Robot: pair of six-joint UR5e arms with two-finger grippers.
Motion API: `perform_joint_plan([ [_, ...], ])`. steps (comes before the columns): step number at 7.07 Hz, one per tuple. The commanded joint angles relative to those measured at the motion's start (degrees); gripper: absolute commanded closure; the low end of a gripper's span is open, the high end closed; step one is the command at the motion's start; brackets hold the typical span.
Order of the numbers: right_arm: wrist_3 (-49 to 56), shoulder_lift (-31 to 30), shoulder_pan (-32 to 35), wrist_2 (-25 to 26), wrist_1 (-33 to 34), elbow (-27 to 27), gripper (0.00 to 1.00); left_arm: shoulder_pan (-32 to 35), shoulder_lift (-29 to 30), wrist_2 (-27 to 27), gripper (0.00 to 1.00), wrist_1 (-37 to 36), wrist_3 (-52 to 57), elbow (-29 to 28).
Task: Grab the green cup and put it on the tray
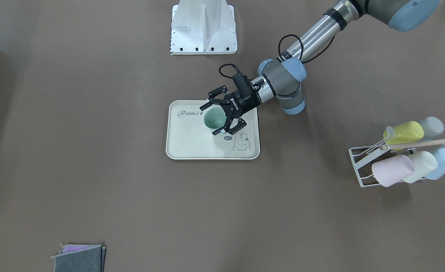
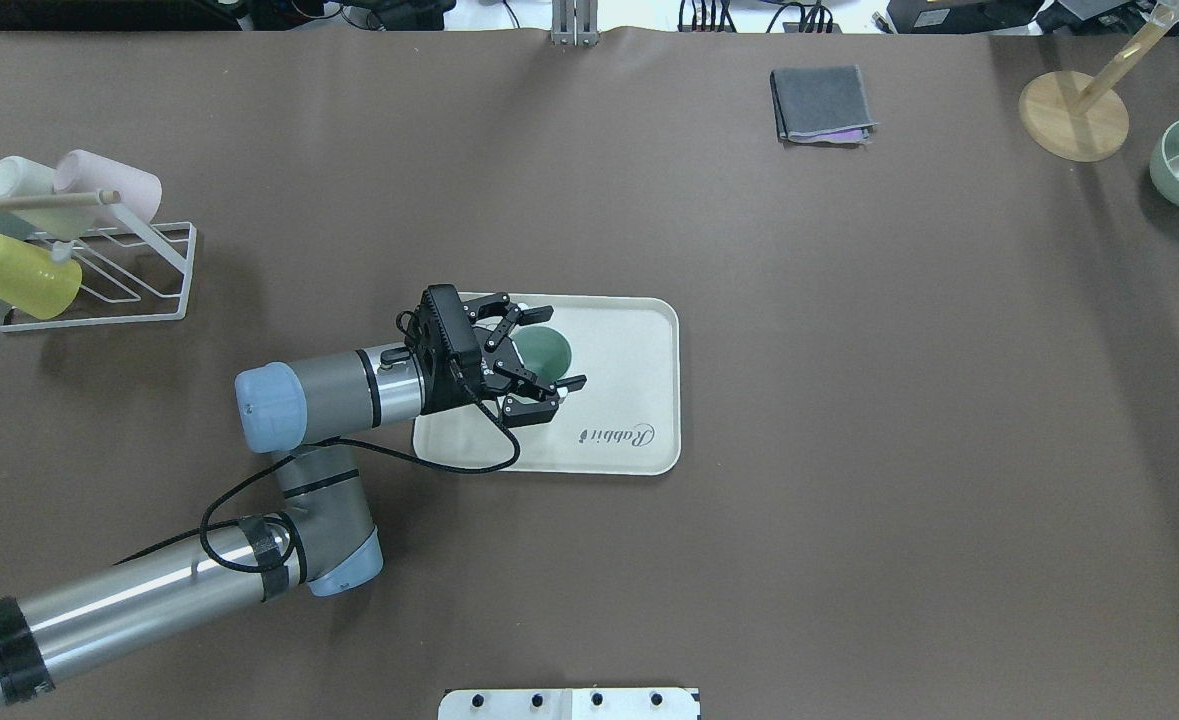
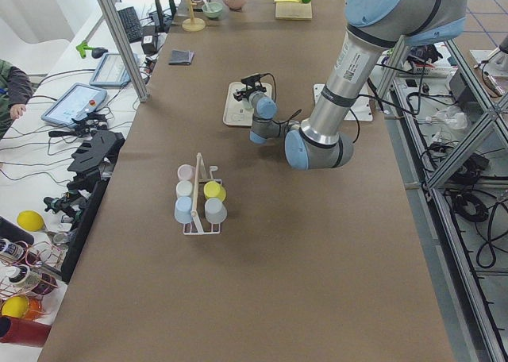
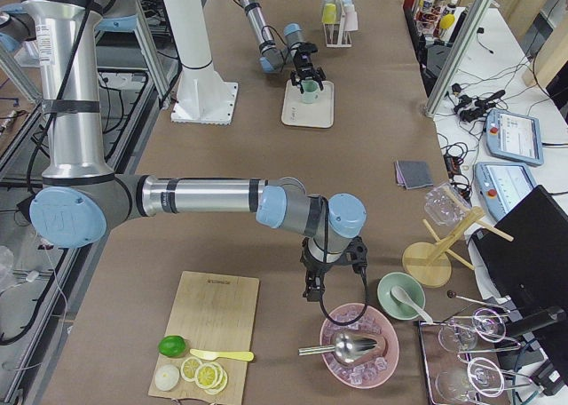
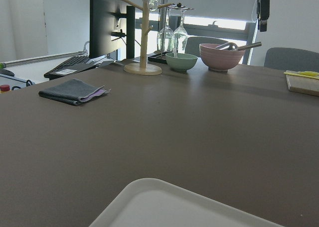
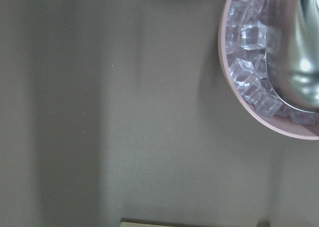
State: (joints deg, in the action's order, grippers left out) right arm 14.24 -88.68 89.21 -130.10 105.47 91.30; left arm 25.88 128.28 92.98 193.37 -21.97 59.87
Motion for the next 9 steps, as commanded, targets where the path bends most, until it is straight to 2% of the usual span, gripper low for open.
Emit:
perform_joint_plan([
  [1, 0.0, 0.0, 0.0, -0.2, 0.0, -0.1, 0.00, 0.1, 0.0, 0.0, 0.02, 0.0, 0.0, 0.3],
  [3, 0.0, 0.0, 0.0, -0.2, -0.1, -0.2, 0.00, 0.3, 0.0, 0.1, 0.02, -0.2, 0.0, 2.1],
  [5, 0.0, 0.1, 0.0, -0.2, -0.2, -0.4, 0.00, 1.0, 0.0, 0.3, 0.02, -10.0, 0.0, 8.8],
  [7, -0.1, 0.1, 0.0, -0.2, -0.2, -0.4, 0.00, 2.7, -0.1, 0.4, 0.02, -27.7, 0.1, 17.9],
  [8, -0.1, 0.1, 0.0, -0.3, -0.2, -0.4, 0.00, 4.1, -0.1, 0.9, 0.02, -38.9, 0.5, 23.0],
  [9, -0.1, 0.1, 0.0, -0.4, -0.2, -0.4, 0.00, 5.8, 0.0, 1.2, 0.01, -52.0, 5.9, 29.0],
])
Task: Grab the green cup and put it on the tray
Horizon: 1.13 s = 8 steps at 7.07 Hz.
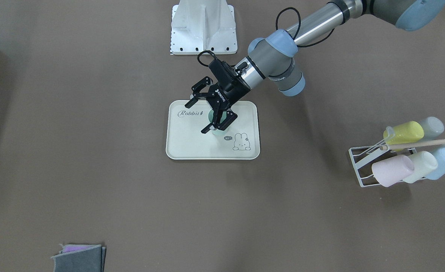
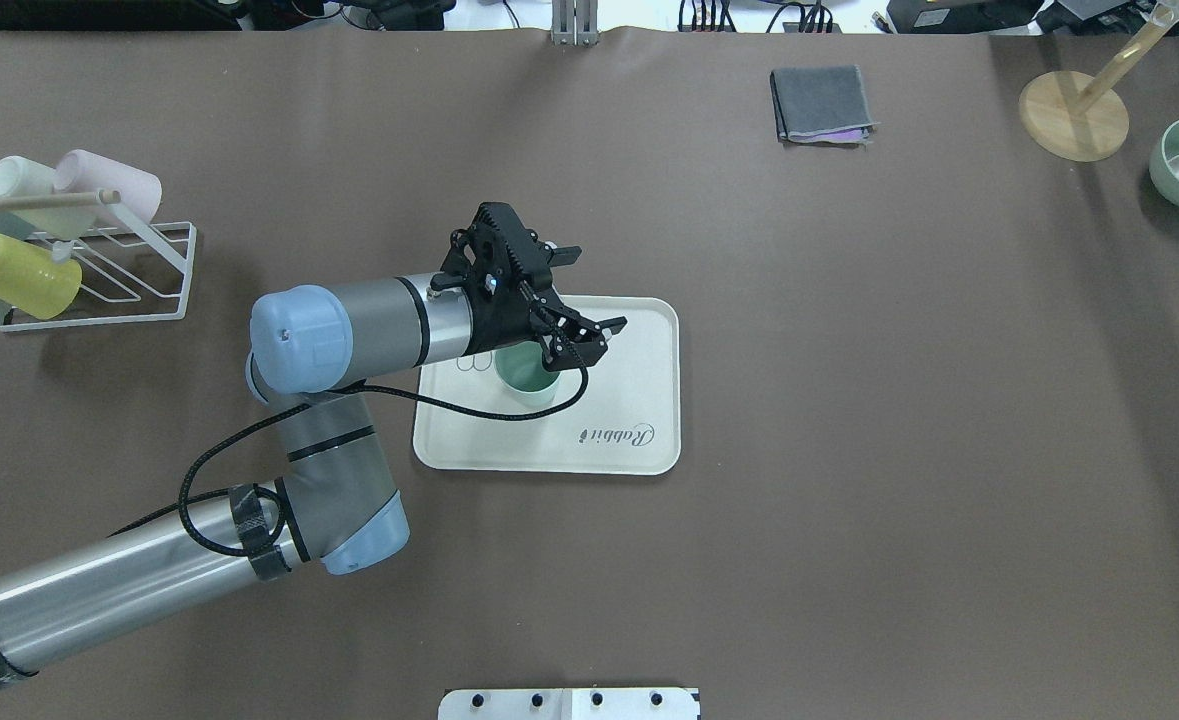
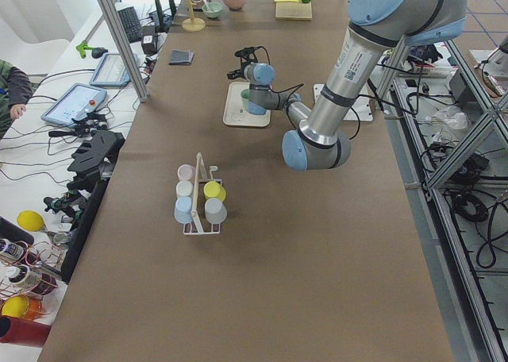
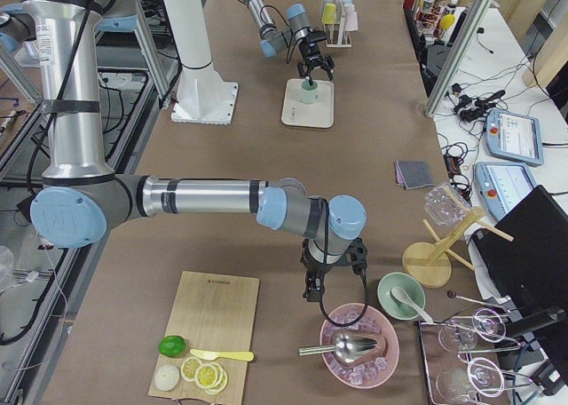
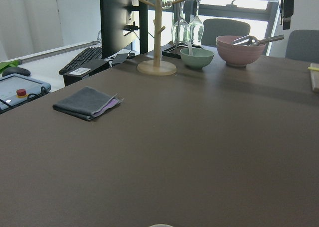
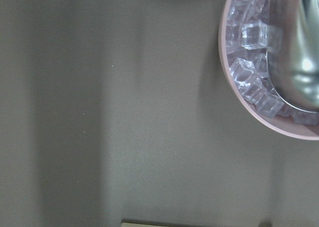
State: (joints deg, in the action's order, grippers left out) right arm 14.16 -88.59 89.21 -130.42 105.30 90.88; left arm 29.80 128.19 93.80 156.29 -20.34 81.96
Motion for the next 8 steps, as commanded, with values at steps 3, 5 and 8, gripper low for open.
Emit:
perform_joint_plan([
  [3, 0.0, 0.0, 0.0, -0.1, 0.0, 0.0, 0.00, 6.3, 0.7, -0.4, 0.02, -41.2, 12.0, 14.4],
  [5, 0.0, 0.1, 0.0, -0.2, 0.0, -0.1, 0.00, 7.7, 0.8, -9.9, 0.01, -57.5, 13.7, 17.3],
  [8, 0.0, 0.4, 0.0, -0.2, 0.0, -0.1, 0.00, 14.0, -3.7, -13.0, 0.01, -56.5, 25.0, 18.8],
])
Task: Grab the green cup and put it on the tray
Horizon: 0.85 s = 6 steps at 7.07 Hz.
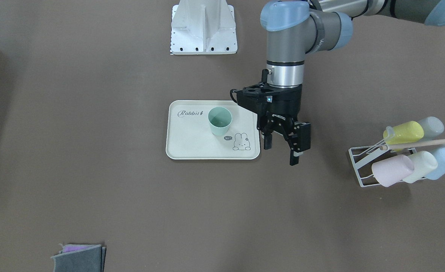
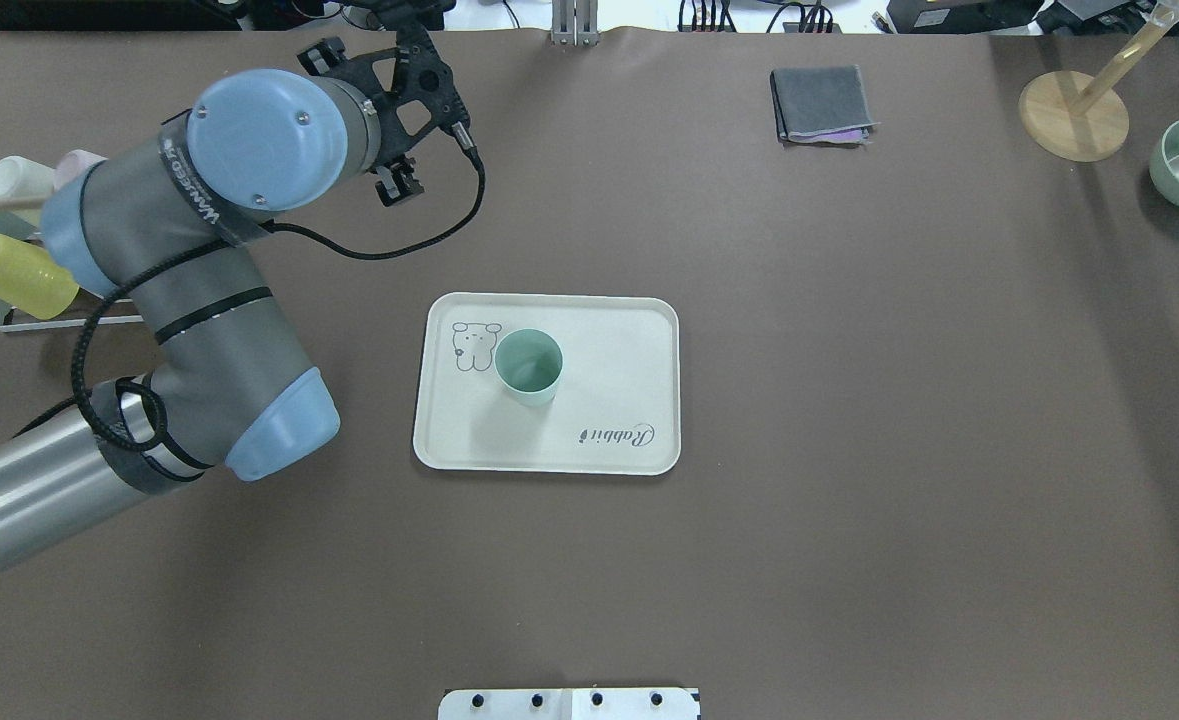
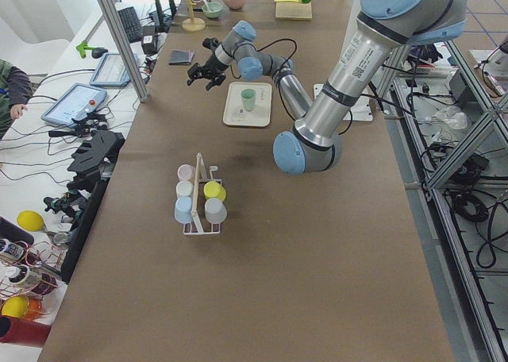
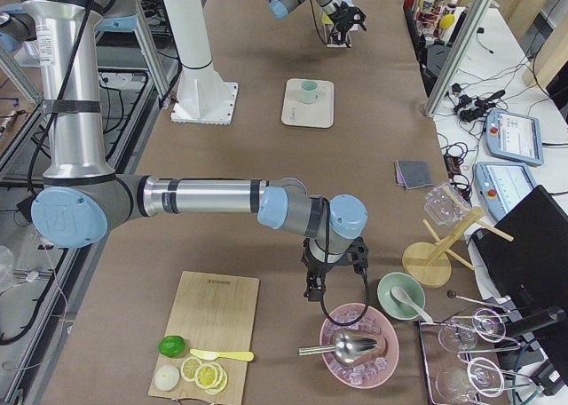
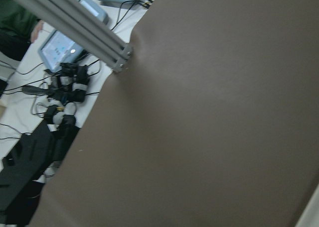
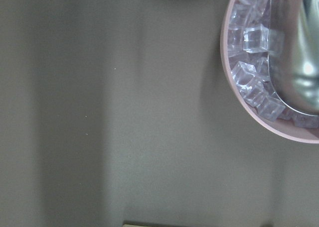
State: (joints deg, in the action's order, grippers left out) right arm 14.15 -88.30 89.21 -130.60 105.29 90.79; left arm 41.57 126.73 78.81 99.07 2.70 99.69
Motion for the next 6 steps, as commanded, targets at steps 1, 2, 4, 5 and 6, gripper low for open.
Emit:
perform_joint_plan([
  [1, 0.0, 0.1, 0.0, -0.1, 0.0, 0.1, 0.00, 6.5, -4.7, 8.3, 0.01, 3.0, 2.0, 1.6],
  [2, 0.0, 0.1, 0.0, 0.0, 0.0, 0.0, 0.00, 11.9, -6.8, 18.2, 0.01, 3.9, 2.0, 1.6],
  [4, 0.0, 0.0, 0.0, 0.0, 0.0, 0.0, 0.00, 23.1, -11.0, 31.8, 0.01, 3.6, 1.4, 0.9],
  [5, 0.0, 0.1, 0.0, 0.0, -0.1, 0.1, 0.00, 28.3, -14.0, 39.0, 0.02, 3.3, 1.9, -1.8],
  [6, 0.0, 0.1, 0.0, 0.0, -0.1, 0.0, 0.00, 33.3, -16.4, 48.3, 0.02, 3.2, 1.9, -5.7],
])
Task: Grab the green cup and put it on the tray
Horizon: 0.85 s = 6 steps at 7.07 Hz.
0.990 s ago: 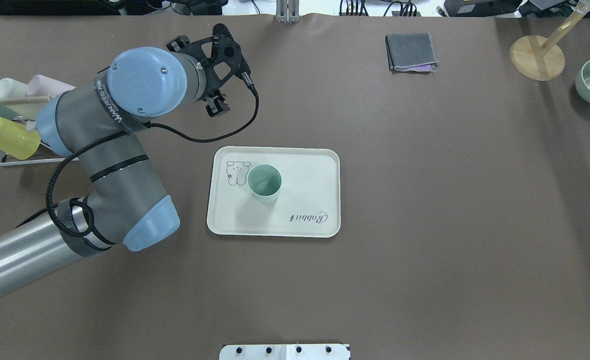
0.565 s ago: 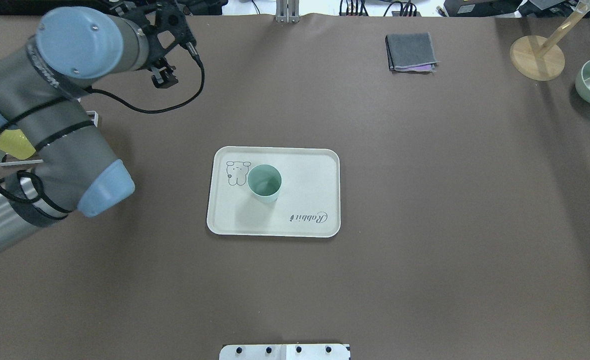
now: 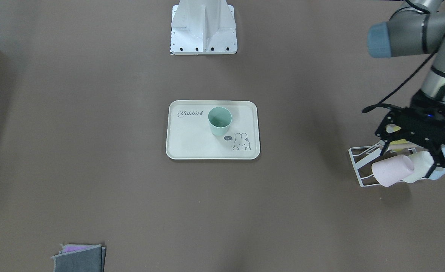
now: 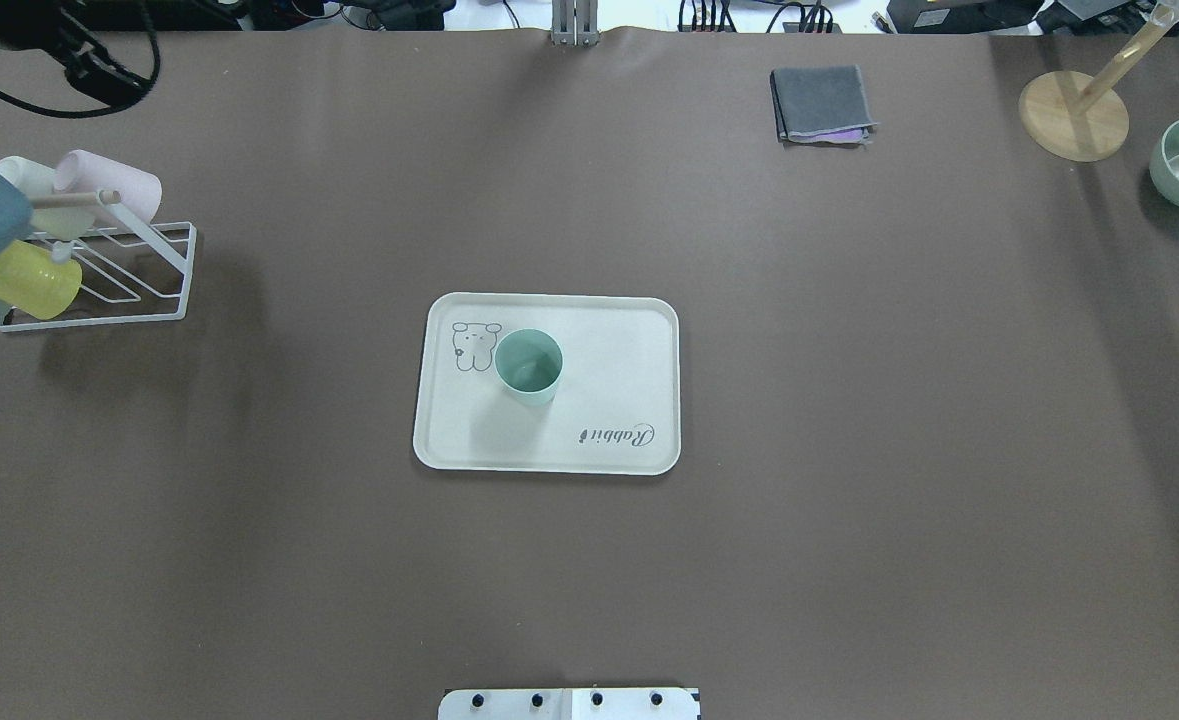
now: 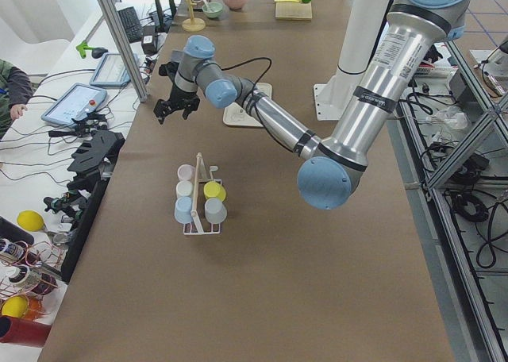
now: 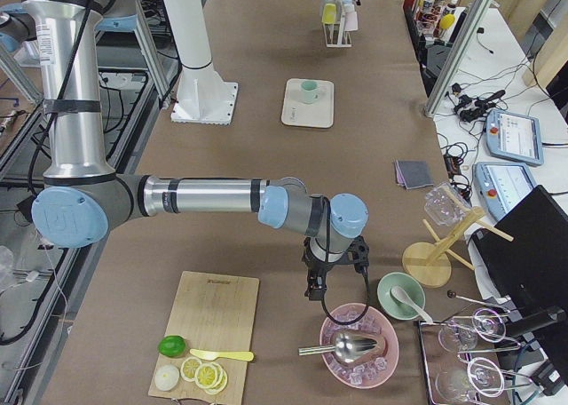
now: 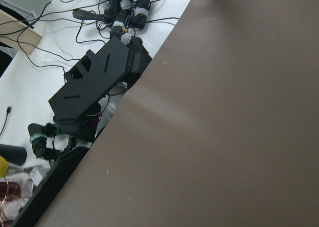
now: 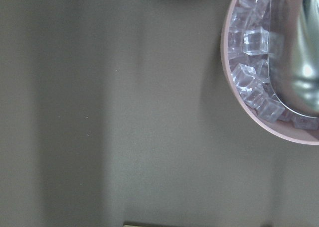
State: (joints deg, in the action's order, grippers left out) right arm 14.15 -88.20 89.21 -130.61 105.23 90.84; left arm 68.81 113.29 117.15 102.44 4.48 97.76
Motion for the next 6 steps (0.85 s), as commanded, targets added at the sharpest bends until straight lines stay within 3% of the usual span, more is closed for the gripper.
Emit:
perform_joint_plan([
  [1, 0.0, 0.0, 0.0, 0.0, 0.0, 0.0, 0.00, 11.1, -6.0, 19.4, 0.02, -0.3, 0.2, -8.7],
  [2, 0.0, 0.0, 0.0, 0.0, 0.1, 0.0, 0.00, 15.4, -6.6, 26.2, 0.01, -0.3, 1.9, -13.2],
  [3, 0.0, 0.0, 0.0, 0.0, 0.0, 0.0, 0.00, 17.5, -8.5, 25.9, 0.02, -0.4, 6.7, -13.9],
  [4, 0.0, 0.0, 0.0, -0.1, 0.1, 0.0, 0.00, 19.2, -13.1, 23.8, 0.02, -0.2, 9.2, -14.1],
  [5, 0.0, 0.0, 0.0, -0.1, 0.1, 0.0, 0.00, 19.6, -15.9, 17.7, 0.02, -0.9, 9.1, -13.8],
  [6, 0.0, 0.0, 0.0, -0.1, 0.0, 0.0, 0.00, 20.6, -18.2, 17.7, 0.02, -6.6, 9.4, -13.6],
])
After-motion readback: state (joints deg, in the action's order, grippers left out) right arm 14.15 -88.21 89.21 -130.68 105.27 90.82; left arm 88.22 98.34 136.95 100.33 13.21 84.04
